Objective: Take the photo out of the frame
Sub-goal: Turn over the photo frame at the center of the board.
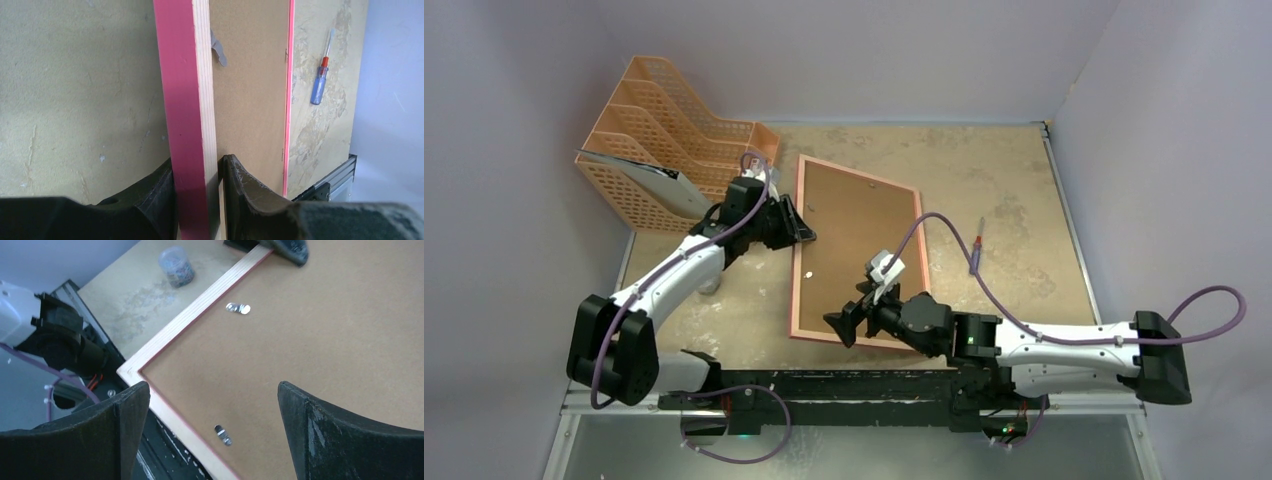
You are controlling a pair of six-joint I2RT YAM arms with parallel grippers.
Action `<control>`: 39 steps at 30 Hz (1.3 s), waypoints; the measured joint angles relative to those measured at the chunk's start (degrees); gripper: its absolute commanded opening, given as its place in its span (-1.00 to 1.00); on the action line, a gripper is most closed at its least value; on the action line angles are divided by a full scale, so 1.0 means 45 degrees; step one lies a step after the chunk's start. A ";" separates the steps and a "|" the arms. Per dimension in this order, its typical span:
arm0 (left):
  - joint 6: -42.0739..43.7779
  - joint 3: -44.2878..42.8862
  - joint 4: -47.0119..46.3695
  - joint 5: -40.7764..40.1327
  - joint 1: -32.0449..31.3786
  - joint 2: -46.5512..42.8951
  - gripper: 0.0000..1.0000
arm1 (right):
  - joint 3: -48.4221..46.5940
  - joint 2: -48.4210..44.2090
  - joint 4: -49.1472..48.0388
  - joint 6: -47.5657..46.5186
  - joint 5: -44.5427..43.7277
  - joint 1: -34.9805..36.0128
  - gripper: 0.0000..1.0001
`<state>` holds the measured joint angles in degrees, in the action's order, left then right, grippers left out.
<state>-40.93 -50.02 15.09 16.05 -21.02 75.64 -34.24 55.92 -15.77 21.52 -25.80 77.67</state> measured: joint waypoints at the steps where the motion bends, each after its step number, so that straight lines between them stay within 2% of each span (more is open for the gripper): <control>1: 0.0005 -0.0165 0.0058 -0.0005 0.0000 0.0117 -1.00 | 0.0000 0.0112 -0.0039 -0.0102 -0.0049 0.0092 0.98; 9: 0.0005 -0.0772 0.0418 -0.0345 -0.0005 0.0457 -1.00 | 0.0738 -0.0291 -0.1219 -0.1685 -0.0763 0.2025 0.98; 18: 0.0005 -0.1209 0.0719 -0.0452 -0.0005 0.0709 -1.00 | 0.0408 0.1661 -0.1064 -0.2312 -0.2880 0.4828 0.98; 25: 0.0015 -0.1496 0.1083 -0.0602 -0.0010 0.0738 -1.00 | 0.0345 0.1768 -0.0753 -0.2050 -0.4454 0.5527 0.98; 31: 0.0015 -0.1506 0.1195 -0.0641 -0.0010 0.0738 -1.00 | 0.0253 0.1749 -0.0126 -0.1501 -0.4998 0.5775 0.97; 39: 0.0034 -0.1671 0.1549 -0.0816 -0.0015 0.0738 -1.00 | 0.0277 -0.0155 0.0267 -0.0806 -0.4993 0.5824 0.98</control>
<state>-40.77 -57.54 22.06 12.38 -21.08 78.96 -32.99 55.22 -14.57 17.89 -48.27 103.88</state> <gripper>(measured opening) 0.333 0.987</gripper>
